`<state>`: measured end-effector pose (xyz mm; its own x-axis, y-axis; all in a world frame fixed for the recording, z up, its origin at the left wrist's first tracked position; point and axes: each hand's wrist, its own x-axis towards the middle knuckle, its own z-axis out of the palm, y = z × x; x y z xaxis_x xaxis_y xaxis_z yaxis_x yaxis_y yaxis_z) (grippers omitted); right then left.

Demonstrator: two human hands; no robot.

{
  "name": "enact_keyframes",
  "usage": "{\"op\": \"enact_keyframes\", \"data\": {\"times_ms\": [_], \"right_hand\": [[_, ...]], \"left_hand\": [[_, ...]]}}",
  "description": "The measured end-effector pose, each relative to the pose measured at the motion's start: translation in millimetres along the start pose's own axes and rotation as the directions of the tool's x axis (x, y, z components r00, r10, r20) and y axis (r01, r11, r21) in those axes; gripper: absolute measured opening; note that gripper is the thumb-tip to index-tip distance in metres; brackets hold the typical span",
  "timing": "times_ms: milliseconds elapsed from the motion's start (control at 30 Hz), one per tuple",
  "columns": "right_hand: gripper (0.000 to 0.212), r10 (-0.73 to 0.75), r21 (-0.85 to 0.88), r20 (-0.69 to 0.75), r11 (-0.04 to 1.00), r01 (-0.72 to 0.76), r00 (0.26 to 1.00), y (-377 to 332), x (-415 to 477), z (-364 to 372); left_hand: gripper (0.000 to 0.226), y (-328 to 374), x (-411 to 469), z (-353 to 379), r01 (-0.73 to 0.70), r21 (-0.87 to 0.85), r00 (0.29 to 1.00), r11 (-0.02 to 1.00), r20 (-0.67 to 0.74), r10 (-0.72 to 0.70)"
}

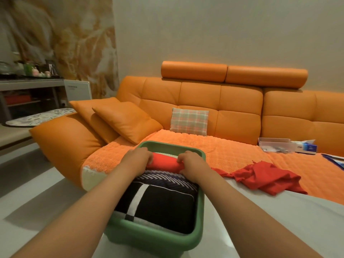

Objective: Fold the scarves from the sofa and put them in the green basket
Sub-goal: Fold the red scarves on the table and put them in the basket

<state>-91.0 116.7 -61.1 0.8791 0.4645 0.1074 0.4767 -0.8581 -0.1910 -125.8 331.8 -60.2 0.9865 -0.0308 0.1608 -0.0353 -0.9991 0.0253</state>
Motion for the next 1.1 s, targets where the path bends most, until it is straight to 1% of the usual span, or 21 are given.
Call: {"op": "enact_keyframes", "data": {"times_ms": [100, 167, 200, 233, 267, 300, 333, 367, 400, 433, 467, 500, 533, 567, 633, 733, 800, 867, 933, 1000, 1100], "right_hand": [[0.027, -0.014, -0.043, -0.027, 0.999, 0.013, 1.0, -4, -5, 0], [0.025, -0.013, -0.016, 0.002, 1.0, 0.013, 1.0, -4, -9, -2], [0.025, -0.008, 0.012, 0.022, 1.0, 0.008, 1.0, -4, -12, -3], [0.024, -0.002, 0.044, 0.038, 0.999, 0.0, 0.999, -5, -14, -4], [0.023, 0.002, 0.075, 0.047, 0.997, -0.006, 0.999, -6, -16, -4], [0.022, 0.004, 0.099, 0.047, 0.995, -0.008, 0.999, -8, -17, -3], [0.021, 0.005, 0.104, 0.041, 0.995, -0.009, 0.999, -10, -18, -2], [0.021, 0.007, 0.095, 0.032, 0.995, -0.01, 0.999, -12, -18, -2], [0.021, 0.014, 0.082, 0.024, 0.997, -0.016, 1.0, -14, -17, -1], [0.023, 0.02, 0.064, 0.012, 0.998, -0.021, 1.0, -15, -16, -1], [0.028, 0.024, 0.033, -0.002, 0.999, -0.024, 1.0, -14, -15, -1], [0.03, 0.028, -0.01, -0.018, 1.0, -0.029, 0.999, -14, -15, 0], [0.029, 0.038, -0.055, -0.03, 0.998, -0.04, 0.999, -12, -14, 1], [0.029, 0.053, -0.085, -0.032, 0.995, -0.056, 0.998, -10, -15, 3], [0.034, 0.08, -0.114, 0.0, 0.99, -0.08, 0.997, -9, -14, 9], [0.053, 0.097, -0.198, 0.113, 0.977, -0.073, 0.989, -9, -10, 17], [0.063, 0.107, -0.199, 0.196, 0.978, -0.068, 0.975, -10, -9, 17], [0.064, 0.104, -0.204, 0.24, 0.977, -0.055, 0.965, -10, -10, 14], [0.063, 0.1, -0.224, 0.252, 0.974, -0.042, 0.963, -11, -11, 11], [0.064, 0.095, -0.239, 0.248, 0.97, -0.034, 0.964, -12, -12, 12], [0.063, 0.092, -0.23, 0.198, 0.972, -0.045, 0.976, -13, -14, 14]], "left_hand": [[0.021, 0, -3, -10, 0.046, -0.011, 0.982, 0.999, 0.184, -0.043], [0.019, -1, -9, -18, 0.113, -0.043, 0.971, 0.993, 0.217, -0.101], [0.022, 0, -11, -21, 0.108, 0.0, 0.979, 0.994, 0.172, -0.106], [0.024, 4, -12, -25, 0.08, 0.076, 0.993, 0.994, 0.082, -0.086], [0.026, 9, -10, -27, 0.047, 0.116, 0.998, 0.992, -0.042, -0.043], [0.027, 16, -6, -28, 0.004, 0.082, 0.987, 0.997, -0.159, 0.009], [0.029, 23, -1, -26, -0.057, 0.0, 0.971, 0.998, -0.232, 0.056], [0.033, 28, 5, -22, -0.12, -0.082, 0.965, 0.989, -0.243, 0.097], [0.035, 33, 12, -16, -0.167, -0.148, 0.971, 0.975, -0.194, 0.137], [0.037, 36, 17, -8, -0.169, -0.185, 0.984, 0.968, -0.085, 0.156], [0.038, 38, 20, 0, -0.146, -0.173, 0.987, 0.974, 0.045, 0.156], [0.041, 38, 20, 7, -0.119, -0.13, 0.98, 0.984, 0.146, 0.138], [0.043, 37, 20, 14, -0.107, -0.088, 0.975, 0.99, 0.185, 0.122], [0.045, 36, 17, 19, -0.093, -0.059, 0.978, 0.994, 0.183, 0.103], [0.048, 34, 12, 21, -0.038, -0.036, 0.987, 0.999, 0.157, 0.043], [0.056, 26, 7, 21, 0.087, -0.061, 0.978, 0.994, 0.194, -0.074], [0.059, 22, 6, 25, 0.105, -0.096, 0.972, 0.99, 0.219, -0.082], [0.059, 17, 8, 29, 0.089, -0.135, 0.967, 0.987, 0.249, -0.053], [0.06, 14, 11, 32, 0.097, -0.19, 0.959, 0.977, 0.28, -0.04], [0.059, 14, 13, 33, 0.105, -0.195, 0.958, 0.975, 0.284, -0.046], [0.058, 17, 9, 33, 0.095, -0.144, 0.975, 0.985, 0.211, -0.063]]}}
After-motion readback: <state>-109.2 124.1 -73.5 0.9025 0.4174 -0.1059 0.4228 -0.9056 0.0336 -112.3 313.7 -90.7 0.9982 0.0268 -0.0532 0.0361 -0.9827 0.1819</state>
